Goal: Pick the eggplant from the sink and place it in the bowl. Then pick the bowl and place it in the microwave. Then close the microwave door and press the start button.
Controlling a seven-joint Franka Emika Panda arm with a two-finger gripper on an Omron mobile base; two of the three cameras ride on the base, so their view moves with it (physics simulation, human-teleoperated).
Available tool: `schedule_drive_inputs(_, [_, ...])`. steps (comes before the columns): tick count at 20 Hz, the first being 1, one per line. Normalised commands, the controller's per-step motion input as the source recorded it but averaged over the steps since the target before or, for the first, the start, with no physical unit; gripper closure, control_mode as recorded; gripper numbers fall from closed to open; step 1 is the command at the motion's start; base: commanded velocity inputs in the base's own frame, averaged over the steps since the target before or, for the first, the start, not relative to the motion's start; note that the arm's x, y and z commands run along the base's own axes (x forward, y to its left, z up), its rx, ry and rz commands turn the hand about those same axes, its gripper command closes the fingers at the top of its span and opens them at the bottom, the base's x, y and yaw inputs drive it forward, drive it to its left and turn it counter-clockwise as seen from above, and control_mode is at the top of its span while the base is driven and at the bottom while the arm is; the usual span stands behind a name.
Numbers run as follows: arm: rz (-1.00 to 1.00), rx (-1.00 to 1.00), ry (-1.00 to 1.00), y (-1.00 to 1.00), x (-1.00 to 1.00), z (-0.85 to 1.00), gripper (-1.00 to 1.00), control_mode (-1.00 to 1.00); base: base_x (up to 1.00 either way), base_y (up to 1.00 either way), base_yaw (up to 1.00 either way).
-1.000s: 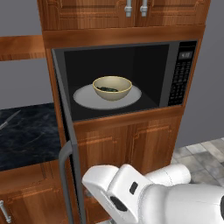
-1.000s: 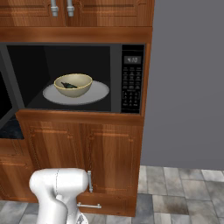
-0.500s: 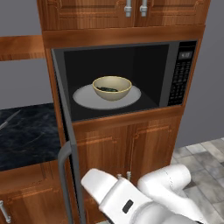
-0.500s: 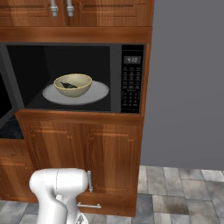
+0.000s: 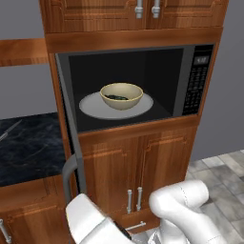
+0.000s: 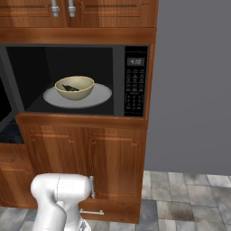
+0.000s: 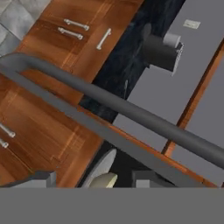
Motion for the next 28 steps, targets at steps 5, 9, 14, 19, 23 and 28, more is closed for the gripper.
schedule_drive_inputs(5, [-0.17, -0.02, -0.11, 0.79, -0.47, 0.00, -1.00, -1.00, 0.00, 0.00, 0.00])
schedule_drive_inputs(9, [-0.12, 0.00, -0.15, 0.74, -0.99, 0.00, -1.00, -1.00, 0.00, 0.00, 0.00])
schedule_drive_inputs(14, [-0.15, 0.00, -0.05, 0.65, -0.38, -0.13, -1.00, -1.00, 0.00, 0.00, 0.00])
schedule_drive_inputs(19, [-0.22, 0.00, 0.00, 0.27, 0.73, -0.35, -1.00, -1.00, 0.00, 0.00, 0.00])
schedule_drive_inputs(23, [-0.22, 0.00, 0.00, 0.07, 0.93, -0.33, -1.00, -1.00, 0.00, 0.00, 0.00])
schedule_drive_inputs(28, [-0.24, 0.01, 0.00, -0.26, 0.78, -0.10, -1.00, -1.00, 0.00, 0.00, 0.00])
